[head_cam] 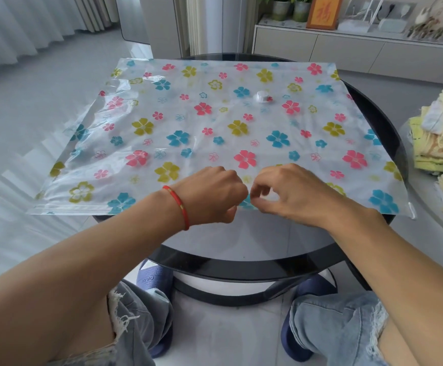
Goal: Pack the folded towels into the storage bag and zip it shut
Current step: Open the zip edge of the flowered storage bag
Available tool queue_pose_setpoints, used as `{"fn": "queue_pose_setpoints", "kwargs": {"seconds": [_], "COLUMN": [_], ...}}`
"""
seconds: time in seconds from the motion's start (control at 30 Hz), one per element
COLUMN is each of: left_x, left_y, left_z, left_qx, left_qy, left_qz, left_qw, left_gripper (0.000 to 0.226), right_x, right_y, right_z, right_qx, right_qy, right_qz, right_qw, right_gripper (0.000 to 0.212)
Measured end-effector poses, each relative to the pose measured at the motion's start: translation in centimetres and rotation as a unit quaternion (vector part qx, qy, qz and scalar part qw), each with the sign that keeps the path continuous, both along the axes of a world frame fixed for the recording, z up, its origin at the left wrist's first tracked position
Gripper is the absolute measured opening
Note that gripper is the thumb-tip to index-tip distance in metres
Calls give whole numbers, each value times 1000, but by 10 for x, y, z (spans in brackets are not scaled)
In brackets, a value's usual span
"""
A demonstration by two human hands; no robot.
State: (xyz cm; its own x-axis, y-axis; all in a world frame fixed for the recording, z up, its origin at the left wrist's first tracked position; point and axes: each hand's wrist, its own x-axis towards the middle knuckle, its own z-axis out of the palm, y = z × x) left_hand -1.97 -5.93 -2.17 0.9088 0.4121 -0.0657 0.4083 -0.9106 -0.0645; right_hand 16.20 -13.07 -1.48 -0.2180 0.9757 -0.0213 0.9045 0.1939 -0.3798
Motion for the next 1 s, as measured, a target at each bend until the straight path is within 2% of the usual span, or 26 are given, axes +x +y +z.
{"fn": "queue_pose_setpoints", "kwargs": {"seconds": [0.03, 0.07, 0.1, 0.17, 0.23, 0.3, 0.4, 0.47, 0.53, 0.67, 0.77, 0.83, 0.9, 1.0], "left_x": [-1, -3, -6, -11, -12, -10, -9, -8, -7, -6, -3, 0, 2, 8], "left_y": [2, 7, 11, 17, 20, 22, 24, 25, 26, 27, 23, 21, 19, 11], "left_z": [2, 3, 4, 5, 5, 7, 8, 9, 11, 16, 18, 21, 25, 26], "left_qx": [-17, -39, -65, -116, -148, -167, -172, -172, -172, -158, -144, -126, -106, -55], "left_qy": [-15, -34, -55, -104, -138, -158, -181, -190, -193, -214, -192, -178, -156, -86], "left_qz": [9, 18, 26, 42, 47, 47, 56, 58, 62, 70, 59, 51, 42, 57], "left_qw": [1000, 998, 996, 987, 978, 972, 967, 965, 964, 961, 969, 975, 981, 993], "left_gripper": [9, 9, 10, 10, 9, 10, 9, 9, 9, 9, 9, 9, 7, 23], "right_x": [2, 2, -1, -21, -44, -60, -67, -65, -63, -62, -57, -52, -50, -54], "right_y": [-8, -19, -30, -49, -50, -40, -19, -13, -10, -9, -5, -3, -1, -1], "right_z": [4, 7, 7, -1, -16, -30, -42, -47, -49, -45, -37, -31, -29, -33], "right_qx": [47, 72, 48, -120, -244, -237, -162, -149, -135, -96, -124, -129, -113, -85], "right_qy": [44, 127, 235, 422, 496, 536, 552, 581, 600, 575, 611, 625, 619, 565], "right_qz": [-42, -91, -137, -207, -249, -269, -297, -305, -293, -297, -311, -305, -304, -308], "right_qw": [997, 985, 961, 875, 795, 764, 762, 739, 732, 756, 717, 707, 715, 761], "right_gripper": [15, 24, 33, 42, 43, 45, 47, 46, 40, 28, 28, 30, 35, 38]}}
